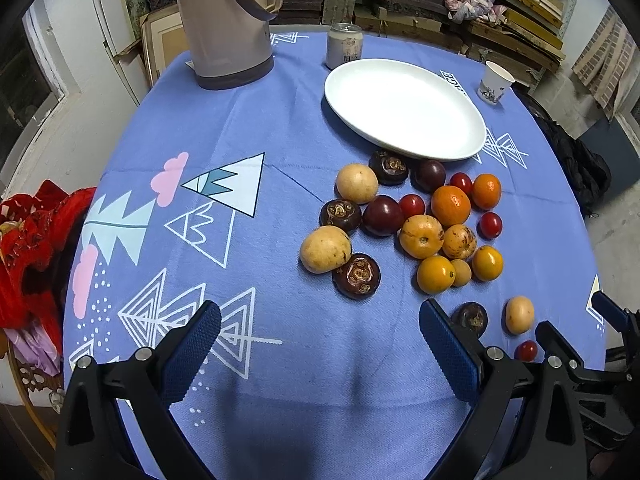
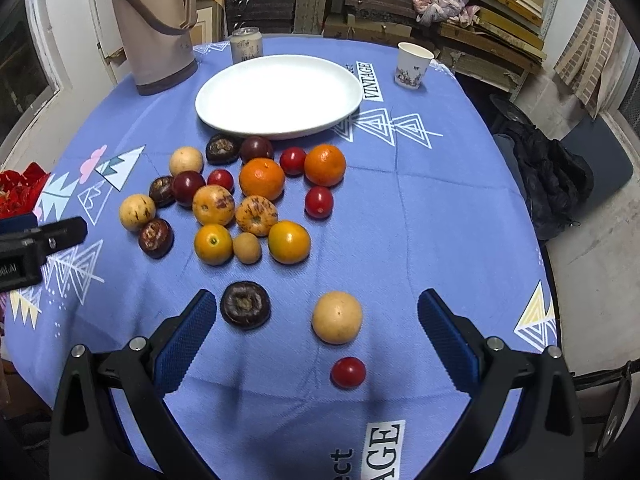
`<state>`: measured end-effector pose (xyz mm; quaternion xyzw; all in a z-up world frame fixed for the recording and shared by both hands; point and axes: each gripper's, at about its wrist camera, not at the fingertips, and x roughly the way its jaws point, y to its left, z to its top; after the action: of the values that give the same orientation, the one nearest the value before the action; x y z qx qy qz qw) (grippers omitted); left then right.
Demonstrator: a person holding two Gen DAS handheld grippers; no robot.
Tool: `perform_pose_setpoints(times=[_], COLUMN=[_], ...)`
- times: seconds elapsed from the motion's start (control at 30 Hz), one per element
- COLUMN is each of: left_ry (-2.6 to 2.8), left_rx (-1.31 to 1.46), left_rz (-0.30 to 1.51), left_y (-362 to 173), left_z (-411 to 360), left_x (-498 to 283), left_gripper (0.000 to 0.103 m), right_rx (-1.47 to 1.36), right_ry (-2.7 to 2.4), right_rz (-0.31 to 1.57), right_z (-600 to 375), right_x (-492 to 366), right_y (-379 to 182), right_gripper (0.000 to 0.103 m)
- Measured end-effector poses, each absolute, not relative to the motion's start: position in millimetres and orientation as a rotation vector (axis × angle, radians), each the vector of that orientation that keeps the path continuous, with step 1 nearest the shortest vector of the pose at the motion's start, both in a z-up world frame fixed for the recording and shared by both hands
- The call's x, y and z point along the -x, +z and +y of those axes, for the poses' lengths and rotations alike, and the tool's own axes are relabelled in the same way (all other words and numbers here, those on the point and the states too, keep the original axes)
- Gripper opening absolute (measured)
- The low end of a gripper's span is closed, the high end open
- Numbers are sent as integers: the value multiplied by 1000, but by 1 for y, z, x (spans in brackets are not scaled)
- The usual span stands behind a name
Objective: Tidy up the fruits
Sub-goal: 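Grasp the tan round pear with the right tool while the left tool grasps a yellow potato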
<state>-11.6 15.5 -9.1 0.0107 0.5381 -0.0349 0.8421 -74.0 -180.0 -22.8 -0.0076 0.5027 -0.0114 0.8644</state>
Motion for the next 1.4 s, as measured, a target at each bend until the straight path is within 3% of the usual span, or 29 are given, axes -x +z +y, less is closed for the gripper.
perform_pose_setpoints(times=[0.4,0.47,0.53,0.67,0.77,0.83,0.93,1.4], left_ry=[-127,-145,-160,-172,-156,-138,-126,-113], left_rx=[-151,-157,-163,-154,-134,-128,-110,3], left_rz=[1171,1169,1161,1178,1192,1201,1207,1195], left_y=[-51,-54,-57,-63,-67,-69,-70,-66], left_z=[4,2,1,5,13,17,21,33], left_x=[14,14,14,14,13,12,11,-28], left_gripper=[99,99,99,99,99,99,99,99], right_rx=[12,-13,-72,-41,49,13,39,-139], right_ry=[5,12,40,67,90,121,144,234], right_rz=[1163,1172,1202,1188,1192,1227,1227,1196], right_z=[-208,-217,-227,-224,-212,-213,-209,-226], right_x=[85,85,85,77,64,54,48,16], right_y=[-82,-85,-91,-91,-96,-105,-109,-77], right_gripper=[97,90,77,75,67,50,43,42])
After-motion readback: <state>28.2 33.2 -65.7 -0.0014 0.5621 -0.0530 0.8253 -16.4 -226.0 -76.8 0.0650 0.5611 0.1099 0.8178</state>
